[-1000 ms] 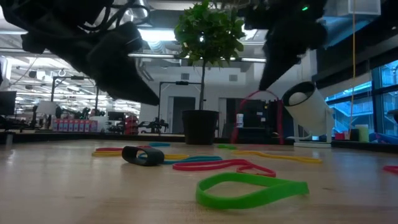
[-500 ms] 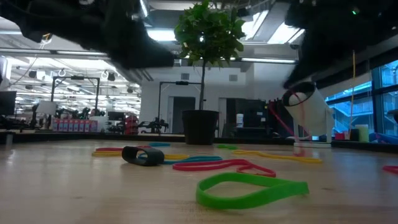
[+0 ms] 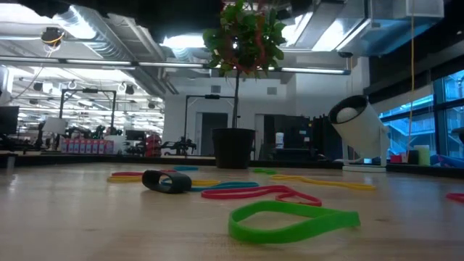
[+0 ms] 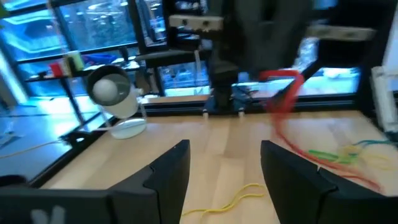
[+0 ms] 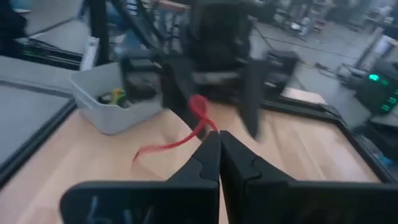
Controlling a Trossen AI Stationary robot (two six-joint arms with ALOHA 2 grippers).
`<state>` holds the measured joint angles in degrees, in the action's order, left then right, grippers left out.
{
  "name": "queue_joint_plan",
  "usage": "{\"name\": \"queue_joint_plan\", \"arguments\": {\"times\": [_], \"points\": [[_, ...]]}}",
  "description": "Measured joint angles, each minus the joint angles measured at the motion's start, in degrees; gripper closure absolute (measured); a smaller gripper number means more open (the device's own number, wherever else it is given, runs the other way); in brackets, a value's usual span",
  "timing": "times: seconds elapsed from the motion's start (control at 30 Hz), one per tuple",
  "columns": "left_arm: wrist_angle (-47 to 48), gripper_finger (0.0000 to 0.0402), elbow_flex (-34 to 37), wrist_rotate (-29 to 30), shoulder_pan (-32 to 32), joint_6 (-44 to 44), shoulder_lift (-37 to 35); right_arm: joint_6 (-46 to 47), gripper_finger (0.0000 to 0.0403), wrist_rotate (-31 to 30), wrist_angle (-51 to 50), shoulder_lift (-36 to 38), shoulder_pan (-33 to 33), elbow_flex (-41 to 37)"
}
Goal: Pick and place rubber bands into bin
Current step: Put the red rubber band into the gray bin
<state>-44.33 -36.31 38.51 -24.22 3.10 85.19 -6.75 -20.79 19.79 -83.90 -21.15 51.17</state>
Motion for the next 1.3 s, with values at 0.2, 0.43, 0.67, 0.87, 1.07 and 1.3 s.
{"name": "queue_joint_plan", "arguments": {"times": [0.2,0.43,0.67,0.87,1.07,1.3], "points": [[-0.23,0.0213,-2.19,-1.15,0.04,-1.69,3.70,-2.43,0.0402,0.53,-0.99,-5.98,0.00,4.65],[-0.49,0.0235,-2.14,-4.43,-0.05,-5.94,5.30,-2.30,0.0402,0.54,-0.50,-9.22,0.86,5.32],[-0.67,0.0271,-2.17,-6.59,0.60,-8.21,6.04,-2.52,0.0402,1.18,2.88,-10.12,1.62,5.36],[-0.01,0.0319,-2.17,-6.59,0.98,-10.25,6.05,-2.47,0.0402,1.44,2.92,-10.14,1.60,5.37],[0.82,0.0395,-2.17,-6.48,1.08,-10.32,6.05,0.55,0.0393,1.46,1.05,-10.14,1.60,5.37],[5.88,0.0396,-2.17,-0.02,0.12,-7.87,6.03,3.31,0.0355,-1.70,-4.10,-8.96,1.84,5.37]]}}
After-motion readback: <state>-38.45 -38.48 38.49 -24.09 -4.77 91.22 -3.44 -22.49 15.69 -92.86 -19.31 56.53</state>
